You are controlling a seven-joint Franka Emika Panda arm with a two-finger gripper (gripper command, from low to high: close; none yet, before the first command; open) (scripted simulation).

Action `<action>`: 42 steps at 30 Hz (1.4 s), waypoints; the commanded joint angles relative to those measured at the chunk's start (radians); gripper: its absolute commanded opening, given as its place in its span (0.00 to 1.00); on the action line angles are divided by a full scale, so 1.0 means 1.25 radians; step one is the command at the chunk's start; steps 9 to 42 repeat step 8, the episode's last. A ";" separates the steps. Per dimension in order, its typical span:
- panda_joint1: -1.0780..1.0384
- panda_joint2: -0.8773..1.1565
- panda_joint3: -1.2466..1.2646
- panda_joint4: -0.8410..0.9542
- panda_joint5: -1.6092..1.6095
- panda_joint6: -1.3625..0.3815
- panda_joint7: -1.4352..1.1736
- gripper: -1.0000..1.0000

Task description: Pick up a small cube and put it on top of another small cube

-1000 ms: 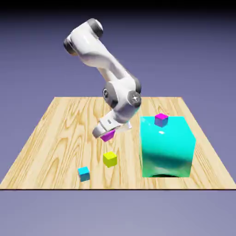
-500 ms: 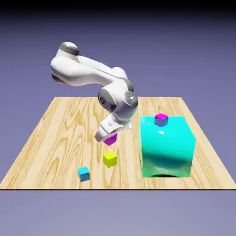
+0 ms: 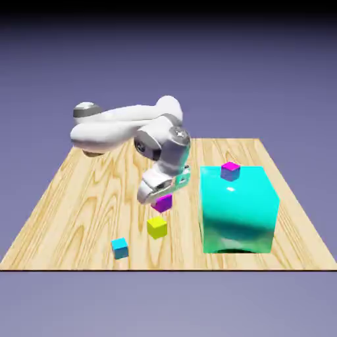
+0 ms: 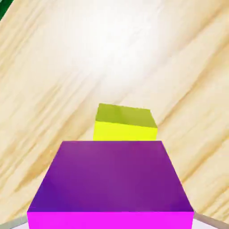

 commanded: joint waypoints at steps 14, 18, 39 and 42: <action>-0.045 0.012 -0.088 -0.025 -0.082 0.039 -0.023 1.00; -0.045 0.012 -0.088 -0.025 -0.082 0.039 -0.023 1.00; -0.045 0.012 -0.088 -0.025 -0.082 0.039 -0.023 1.00; -0.045 0.012 -0.088 -0.025 -0.082 0.039 -0.023 1.00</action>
